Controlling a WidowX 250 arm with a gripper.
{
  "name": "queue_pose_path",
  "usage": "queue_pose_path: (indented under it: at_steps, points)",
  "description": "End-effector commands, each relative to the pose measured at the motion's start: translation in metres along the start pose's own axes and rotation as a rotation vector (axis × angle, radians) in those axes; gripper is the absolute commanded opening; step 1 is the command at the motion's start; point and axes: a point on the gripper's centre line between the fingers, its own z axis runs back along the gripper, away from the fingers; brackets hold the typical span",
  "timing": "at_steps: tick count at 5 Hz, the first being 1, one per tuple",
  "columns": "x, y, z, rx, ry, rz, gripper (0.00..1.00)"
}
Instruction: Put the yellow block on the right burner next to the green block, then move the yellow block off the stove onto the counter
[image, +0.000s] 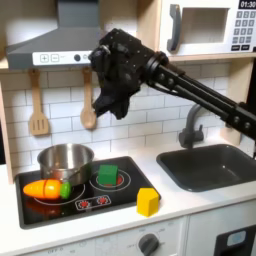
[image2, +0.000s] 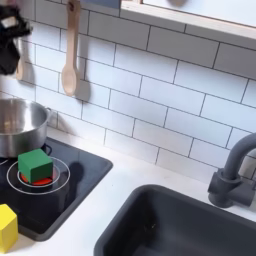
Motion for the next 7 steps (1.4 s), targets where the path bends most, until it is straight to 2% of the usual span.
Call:
queue_pose_path:
  at_steps: [1,3,4,5,6,7]
  points:
    - [-0.053,0.014,0.002,0.083,0.150,-0.038,0.00]
    - [-0.090,0.006,0.010,0.097,0.213,-0.096,0.00]
    - [-0.097,0.010,0.008,0.129,0.245,-0.102,0.00]
    - [-0.103,0.015,0.004,0.147,0.303,-0.109,0.00]
    - [-0.112,0.007,0.004,0.139,0.357,-0.149,0.00]
    - [-0.119,0.001,0.002,0.137,0.365,-0.178,0.00]
